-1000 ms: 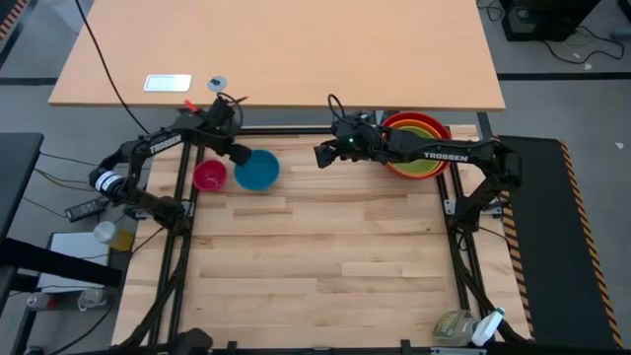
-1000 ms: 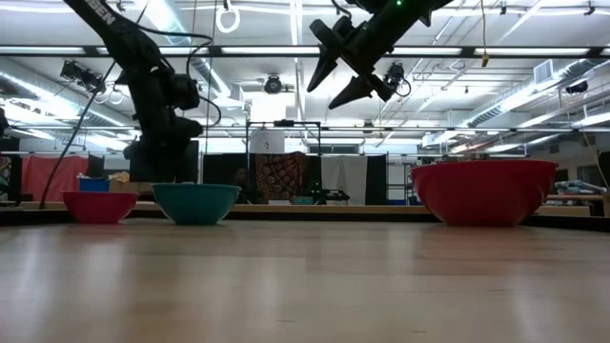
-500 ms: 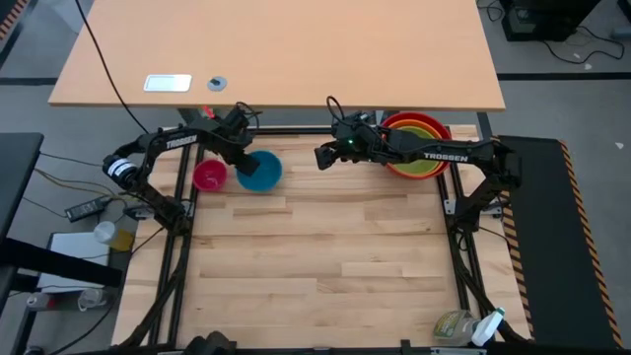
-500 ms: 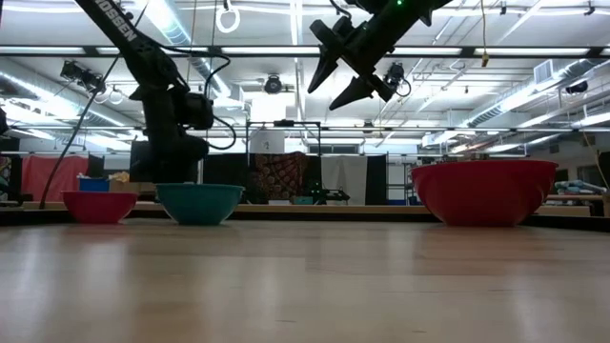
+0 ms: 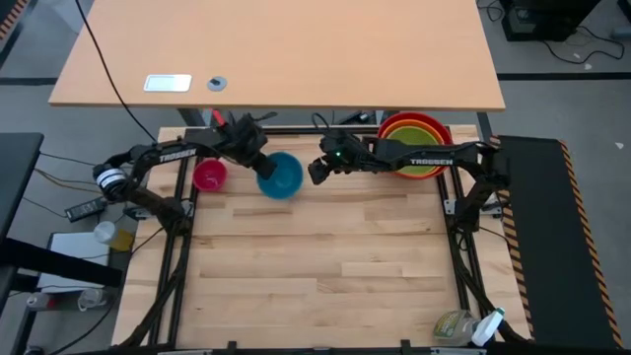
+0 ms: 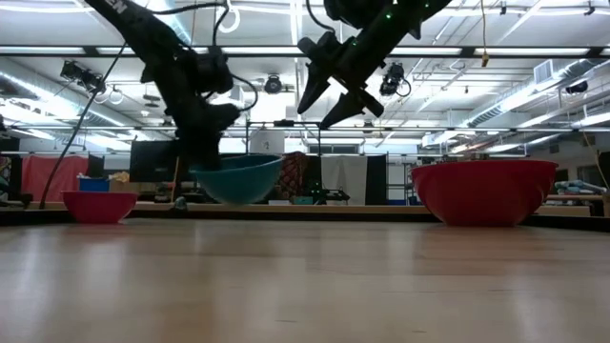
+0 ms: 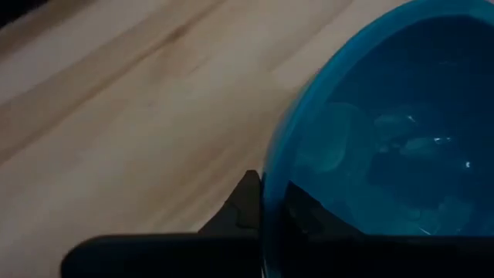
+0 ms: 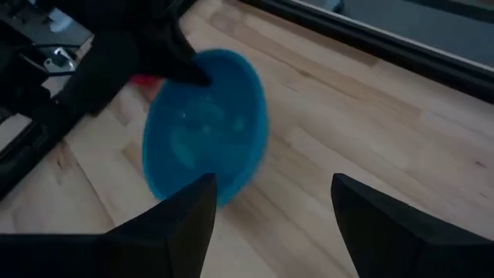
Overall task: Nest bowls inside each other
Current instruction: Stack the blue bowl on top of the green bowl
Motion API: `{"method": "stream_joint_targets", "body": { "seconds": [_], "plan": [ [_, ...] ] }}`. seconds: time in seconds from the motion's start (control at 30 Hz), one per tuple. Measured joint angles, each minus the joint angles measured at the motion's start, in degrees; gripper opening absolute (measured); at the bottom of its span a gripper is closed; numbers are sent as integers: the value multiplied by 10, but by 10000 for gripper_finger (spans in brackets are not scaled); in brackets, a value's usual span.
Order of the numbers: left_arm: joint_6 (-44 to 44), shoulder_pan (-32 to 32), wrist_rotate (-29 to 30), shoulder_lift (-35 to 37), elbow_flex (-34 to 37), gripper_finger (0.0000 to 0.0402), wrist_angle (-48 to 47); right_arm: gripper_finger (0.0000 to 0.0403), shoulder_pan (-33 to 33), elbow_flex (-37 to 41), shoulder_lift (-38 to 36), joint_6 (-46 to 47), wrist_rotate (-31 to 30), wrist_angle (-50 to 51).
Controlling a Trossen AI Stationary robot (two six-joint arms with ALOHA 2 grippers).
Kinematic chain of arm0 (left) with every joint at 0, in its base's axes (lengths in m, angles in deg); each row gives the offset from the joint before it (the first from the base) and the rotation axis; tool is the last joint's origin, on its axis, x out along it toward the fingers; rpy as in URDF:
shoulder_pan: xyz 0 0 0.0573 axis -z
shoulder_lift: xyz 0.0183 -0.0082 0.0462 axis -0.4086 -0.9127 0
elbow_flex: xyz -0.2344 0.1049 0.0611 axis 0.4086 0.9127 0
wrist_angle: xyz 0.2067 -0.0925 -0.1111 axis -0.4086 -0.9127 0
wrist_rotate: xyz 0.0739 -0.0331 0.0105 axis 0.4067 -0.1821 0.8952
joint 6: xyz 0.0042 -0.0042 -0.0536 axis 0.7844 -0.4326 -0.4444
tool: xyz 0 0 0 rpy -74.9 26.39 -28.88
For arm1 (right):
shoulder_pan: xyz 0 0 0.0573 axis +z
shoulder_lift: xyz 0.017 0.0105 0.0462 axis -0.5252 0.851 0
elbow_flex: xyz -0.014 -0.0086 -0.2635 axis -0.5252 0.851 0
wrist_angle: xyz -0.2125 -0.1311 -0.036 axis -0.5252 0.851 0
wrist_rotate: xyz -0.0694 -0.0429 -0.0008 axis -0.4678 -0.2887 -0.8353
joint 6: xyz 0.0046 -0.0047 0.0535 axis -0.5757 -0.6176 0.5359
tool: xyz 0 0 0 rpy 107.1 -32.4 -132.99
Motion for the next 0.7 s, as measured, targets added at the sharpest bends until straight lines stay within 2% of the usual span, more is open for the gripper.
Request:
{"method": "stream_joint_targets", "body": {
  "seconds": [0.2, 0.43, 0.7],
  "plan": [
    [-62, 58, -1, -10, 0, 9, 47, 243, 0, 0, 17, -24, -6, -2],
    [-141, 68, -3, -11, 0, 9, 117, 235, 4, 0, 27, -26, 4, -2],
    [-216, 80, -5, -11, 0, 17, 180, 221, 6, 0, 27, -32, -73, 28]
  ]
}}
